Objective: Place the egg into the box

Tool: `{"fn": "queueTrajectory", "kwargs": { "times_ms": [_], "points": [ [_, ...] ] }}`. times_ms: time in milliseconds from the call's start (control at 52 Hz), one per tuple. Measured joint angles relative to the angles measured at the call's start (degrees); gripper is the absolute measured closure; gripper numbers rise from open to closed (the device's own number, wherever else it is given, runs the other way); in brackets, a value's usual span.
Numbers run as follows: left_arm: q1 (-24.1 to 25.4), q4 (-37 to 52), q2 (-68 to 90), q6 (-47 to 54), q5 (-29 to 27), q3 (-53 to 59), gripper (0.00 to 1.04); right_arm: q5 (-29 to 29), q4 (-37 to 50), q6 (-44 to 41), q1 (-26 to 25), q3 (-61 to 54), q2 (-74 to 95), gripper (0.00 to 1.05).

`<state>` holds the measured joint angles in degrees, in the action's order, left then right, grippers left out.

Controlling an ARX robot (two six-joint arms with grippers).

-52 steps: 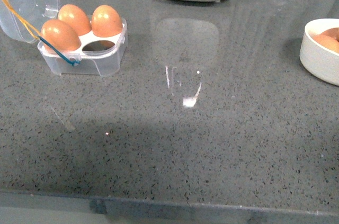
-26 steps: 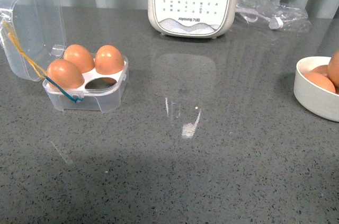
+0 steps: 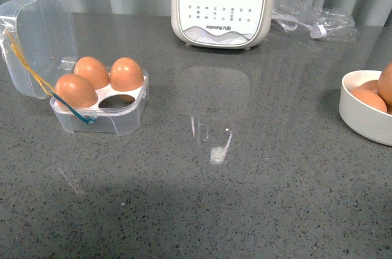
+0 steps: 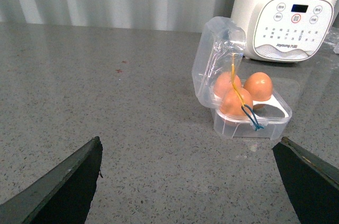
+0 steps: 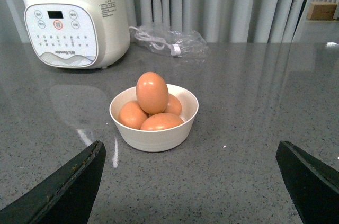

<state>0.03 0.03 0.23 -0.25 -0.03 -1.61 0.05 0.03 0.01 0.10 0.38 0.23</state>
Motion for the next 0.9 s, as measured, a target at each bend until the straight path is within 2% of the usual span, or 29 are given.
{"fn": "queueTrajectory", "kwargs": {
  "times_ms": [58, 96, 135, 173, 212, 308, 442, 615, 692, 904],
  "points": [
    [0.00, 0.00, 0.00, 0.00, 0.00, 0.00, 0.07, 0.76, -0.35, 0.26, 0.13, 0.09, 0.24, 0.07],
    [0.00, 0.00, 0.00, 0.00, 0.00, 0.00, 0.07, 5.03, -5.33, 4.46, 0.90, 1.97, 2.29, 0.07],
    [0.00, 0.00, 0.00, -0.02, -0.04, 0.00, 0.07, 12.02, -13.05, 11.72, 0.87, 6.05, 8.94, 0.07],
    [0.00, 0.00, 0.00, 0.00, 0.02, 0.00, 0.07, 14.47, -13.38, 16.98, -0.44, 7.54, 13.27, 0.07],
    [0.00, 0.00, -0.02, 0.00, 0.00, 0.00, 0.07, 13.05, -12.02, 19.50, -2.69, 8.85, 17.46, 0.07],
    [0.00, 0.00, 0.00, 0.00, 0.00, 0.00, 0.07, 9.25, -7.85, 18.84, -5.73, 10.62, 22.36, 0.07],
    [0.00, 0.00, -0.04, -0.02, 0.00, 0.00, 0.07, 3.45, 0.68, 10.97, -8.44, 14.25, 31.85, 0.07],
    [0.00, 0.00, -0.04, 0.00, 0.00, 0.00, 0.07, -1.49, 6.01, 2.71, -8.35, 18.43, 42.66, 0.07],
    [0.00, 0.00, -0.04, 0.00, 0.00, 0.00, 0.07, -6.32, 6.03, 0.48, -8.11, 21.35, 47.39, 0.07],
    [0.00, 0.00, -0.04, -0.02, 0.00, 0.00, 0.07, -9.07, 8.94, -3.69, -6.86, 27.04, 56.15, 0.07]
  ]
}}
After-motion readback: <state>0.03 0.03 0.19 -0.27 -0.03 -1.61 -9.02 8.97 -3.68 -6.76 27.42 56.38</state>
